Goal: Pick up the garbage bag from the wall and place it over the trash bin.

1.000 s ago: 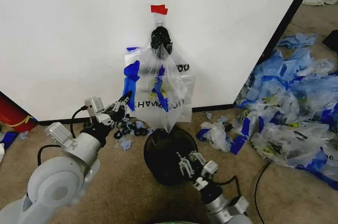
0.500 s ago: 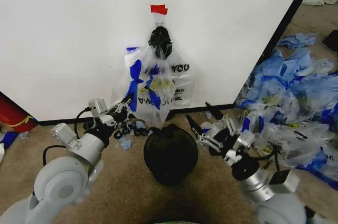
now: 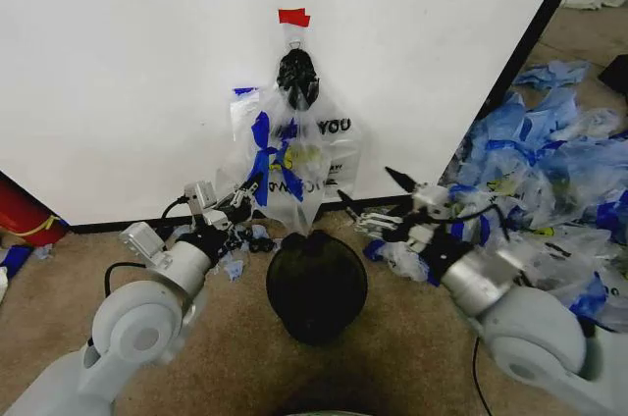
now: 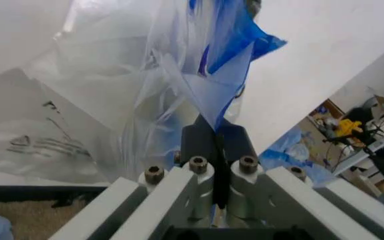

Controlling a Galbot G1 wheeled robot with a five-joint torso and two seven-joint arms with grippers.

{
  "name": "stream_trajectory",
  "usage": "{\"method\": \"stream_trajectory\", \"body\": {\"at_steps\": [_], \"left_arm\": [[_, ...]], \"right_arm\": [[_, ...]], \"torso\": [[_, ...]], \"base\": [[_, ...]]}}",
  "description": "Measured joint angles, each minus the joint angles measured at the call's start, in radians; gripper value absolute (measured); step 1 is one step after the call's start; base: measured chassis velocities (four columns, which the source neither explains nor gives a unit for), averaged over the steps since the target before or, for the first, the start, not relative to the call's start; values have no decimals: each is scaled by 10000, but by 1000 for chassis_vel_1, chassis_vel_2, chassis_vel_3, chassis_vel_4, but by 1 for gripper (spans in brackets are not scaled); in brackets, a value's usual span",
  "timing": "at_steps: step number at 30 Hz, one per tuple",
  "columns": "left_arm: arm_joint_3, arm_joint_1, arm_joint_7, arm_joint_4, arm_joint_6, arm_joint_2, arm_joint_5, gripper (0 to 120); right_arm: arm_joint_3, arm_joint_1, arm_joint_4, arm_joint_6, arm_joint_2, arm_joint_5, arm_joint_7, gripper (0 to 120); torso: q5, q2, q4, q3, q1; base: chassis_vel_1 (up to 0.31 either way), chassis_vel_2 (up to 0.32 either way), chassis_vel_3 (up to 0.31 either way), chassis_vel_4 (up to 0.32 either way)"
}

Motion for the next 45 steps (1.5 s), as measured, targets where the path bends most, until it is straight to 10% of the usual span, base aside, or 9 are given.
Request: {"method": "stream_trajectory", "body": {"at_steps": [9,17,34,45], "left_arm": [[-337,323,12,22,12,-95,59,0],[-658,605,33,-30,-23,-179,105,0],[-758,770,70,-17,-116,-347,214,0],[-749,847,144,53,-184,-388,262,0]], "right_arm": [[-4076,4344,-2287,-529,1985,503,739,100],[-5431,5410,-3322,-844,3299,730,1100,98],[-5744,5730,-5077,-1146,4604,630,1409,98],[-5644,5640,-5425,-1084,4819,619,1453,63]], "torso": [[-1,0,-1,1,1],[2,0,-2,0,0],[4,0,-3,0,0],[5,0,-2,0,-1]], "base": [[0,0,0,0],[0,0,0,0],[0,0,0,0],[0,0,0,0]]}}
